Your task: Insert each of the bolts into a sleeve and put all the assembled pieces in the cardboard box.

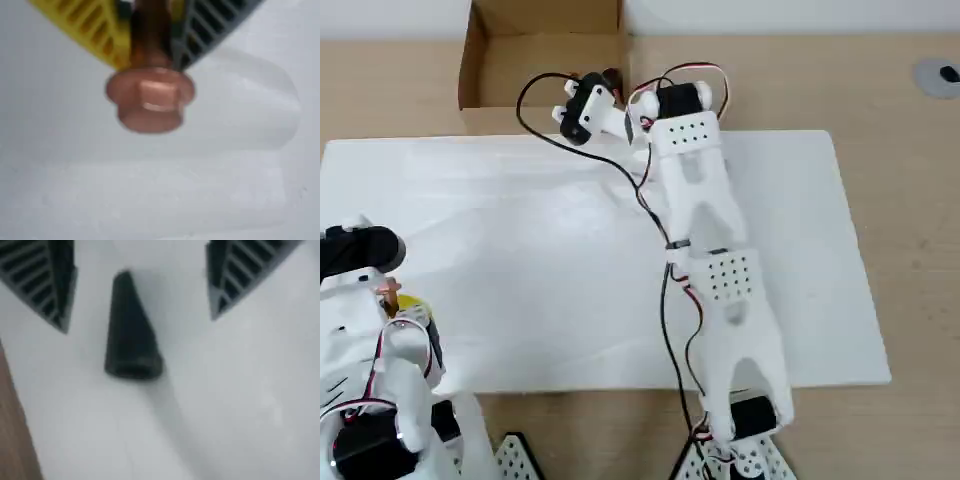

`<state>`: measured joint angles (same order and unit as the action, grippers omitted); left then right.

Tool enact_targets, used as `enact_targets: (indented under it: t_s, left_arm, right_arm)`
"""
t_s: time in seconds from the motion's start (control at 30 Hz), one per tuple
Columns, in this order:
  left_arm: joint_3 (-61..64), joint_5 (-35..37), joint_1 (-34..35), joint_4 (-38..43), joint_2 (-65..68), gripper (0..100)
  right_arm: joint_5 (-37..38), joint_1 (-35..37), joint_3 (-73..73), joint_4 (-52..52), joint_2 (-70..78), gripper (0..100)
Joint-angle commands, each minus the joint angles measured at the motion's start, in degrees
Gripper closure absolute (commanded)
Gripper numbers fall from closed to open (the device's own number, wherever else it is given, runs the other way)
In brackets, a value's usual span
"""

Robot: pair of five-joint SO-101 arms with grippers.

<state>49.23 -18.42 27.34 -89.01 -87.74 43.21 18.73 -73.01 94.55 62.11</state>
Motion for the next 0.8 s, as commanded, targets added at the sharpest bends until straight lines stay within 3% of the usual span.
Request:
enact_targets:
  t_s: [0.0,0.33,0.53,0.77]
  left_arm:
    - [-0.26,-0.44,-0.53,0.88,0.04,99]
    - [0.7,-0.53,-0.44,0.97,0.04,99]
    - [0.7,-0.53,-0.62,0.97,0.04,99]
    - [0.7,-0.53,-0.79,0.97,0.04,99]
  right_arm:
    - [-0.44,0.4,0.13,-3.08,2.24,77.8]
    - [-0.44,-0.84,-1.19,-5.45,6.99,78.9]
    - [2.64,-0.48,-1.1,-0.62,7.08,98.7]
    - [2.81,-0.48,-5.58,6.77,4.44,98.8]
